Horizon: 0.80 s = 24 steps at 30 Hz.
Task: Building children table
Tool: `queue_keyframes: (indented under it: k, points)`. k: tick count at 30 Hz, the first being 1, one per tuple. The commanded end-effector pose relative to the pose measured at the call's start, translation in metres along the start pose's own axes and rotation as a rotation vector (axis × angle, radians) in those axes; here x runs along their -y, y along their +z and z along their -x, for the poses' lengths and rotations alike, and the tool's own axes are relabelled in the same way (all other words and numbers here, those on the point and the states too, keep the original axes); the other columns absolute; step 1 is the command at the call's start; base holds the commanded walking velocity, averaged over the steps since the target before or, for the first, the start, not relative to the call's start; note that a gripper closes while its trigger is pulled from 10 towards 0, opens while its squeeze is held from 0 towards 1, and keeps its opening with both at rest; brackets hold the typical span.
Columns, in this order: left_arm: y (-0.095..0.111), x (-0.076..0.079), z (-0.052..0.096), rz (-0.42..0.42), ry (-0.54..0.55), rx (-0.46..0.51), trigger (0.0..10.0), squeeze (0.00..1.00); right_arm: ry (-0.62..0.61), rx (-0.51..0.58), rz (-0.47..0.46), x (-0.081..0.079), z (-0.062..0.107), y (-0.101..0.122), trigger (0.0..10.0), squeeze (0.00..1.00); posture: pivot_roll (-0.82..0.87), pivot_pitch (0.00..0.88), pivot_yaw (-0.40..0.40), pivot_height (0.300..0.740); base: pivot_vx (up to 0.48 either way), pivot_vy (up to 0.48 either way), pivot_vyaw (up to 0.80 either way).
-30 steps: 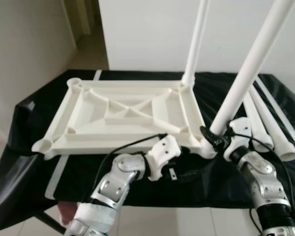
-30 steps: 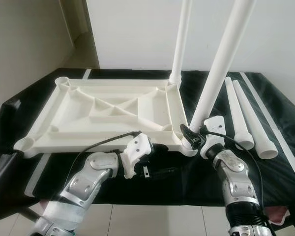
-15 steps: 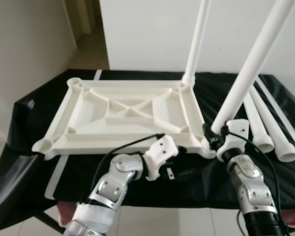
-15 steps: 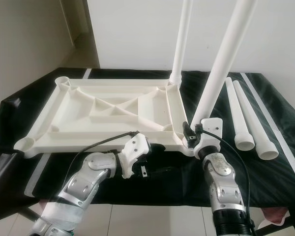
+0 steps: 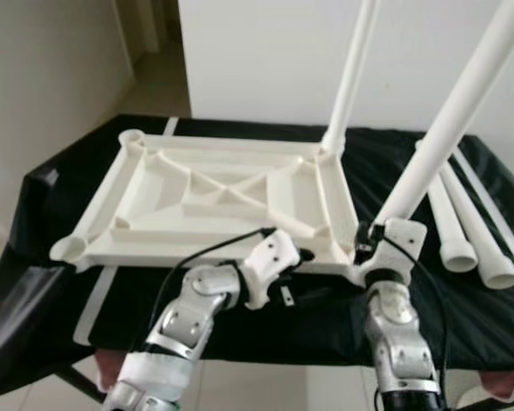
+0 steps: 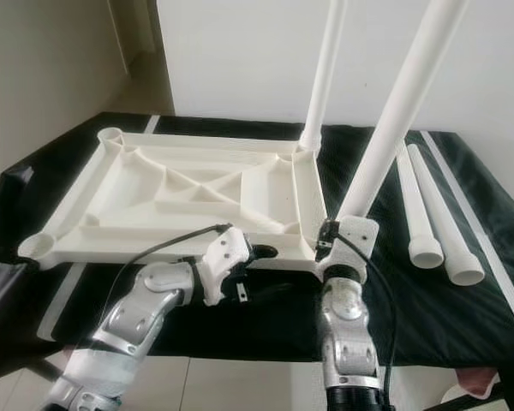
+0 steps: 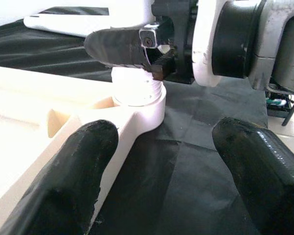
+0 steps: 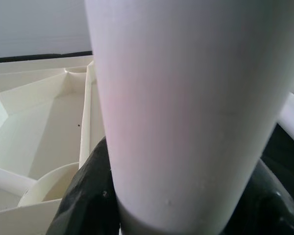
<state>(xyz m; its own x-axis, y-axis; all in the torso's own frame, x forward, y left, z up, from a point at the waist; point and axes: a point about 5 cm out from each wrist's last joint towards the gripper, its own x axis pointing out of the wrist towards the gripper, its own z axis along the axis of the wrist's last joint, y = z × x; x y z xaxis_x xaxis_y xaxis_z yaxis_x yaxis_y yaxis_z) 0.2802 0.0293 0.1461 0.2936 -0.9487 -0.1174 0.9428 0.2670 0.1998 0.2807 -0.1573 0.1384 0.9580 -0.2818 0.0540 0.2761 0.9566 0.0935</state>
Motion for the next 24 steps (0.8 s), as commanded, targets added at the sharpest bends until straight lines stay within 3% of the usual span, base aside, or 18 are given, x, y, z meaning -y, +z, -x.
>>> queue_keyframes:
  k: [1, 8, 9, 10, 11, 24]
  points:
    - [-0.004, -0.006, 0.001, 0.011, 0.11, -0.017, 10.0, 0.0, -0.02, -0.087, -0.056, -0.006, 0.009, -0.014, 10.0, 0.0, 0.01, 0.0, -0.016, 0.74, 0.0, 0.0, 0.0]
    - [-0.005, -0.006, 0.002, 0.005, 0.1, -0.027, 10.0, 0.0, -0.047, -0.093, -0.045, -0.002, 0.008, -0.014, 10.0, 0.0, 0.01, 0.0, -0.017, 0.74, 0.0, 0.0, 0.0]
    - [-0.005, -0.009, 0.004, 0.003, 0.111, -0.031, 10.0, 0.0, -0.046, -0.091, -0.045, -0.002, 0.008, -0.014, 10.0, 0.13, 0.02, 0.0, -0.017, 0.74, 0.0, 0.0, 0.0]
    - [-0.005, -0.011, 0.005, 0.002, 0.119, -0.035, 10.0, 0.0, -0.046, -0.089, -0.046, -0.002, 0.007, -0.013, 10.0, 0.13, 0.02, 0.0, -0.017, 0.74, 0.0, 0.0, 0.0]
    - [-0.005, -0.014, 0.007, 0.0, 0.129, -0.039, 10.0, 0.0, -0.031, -0.082, -0.044, -0.003, 0.007, -0.012, 10.0, 1.0, 0.02, 0.0, -0.019, 0.74, 0.0, 0.0, 0.0]
    - [-0.004, -0.015, 0.01, -0.005, 0.153, -0.038, 10.0, 0.0, 0.021, -0.065, -0.021, 0.003, 0.006, -0.009, 10.0, 1.0, 0.01, 0.0, -0.034, 0.74, 0.0, 0.0, 0.0]
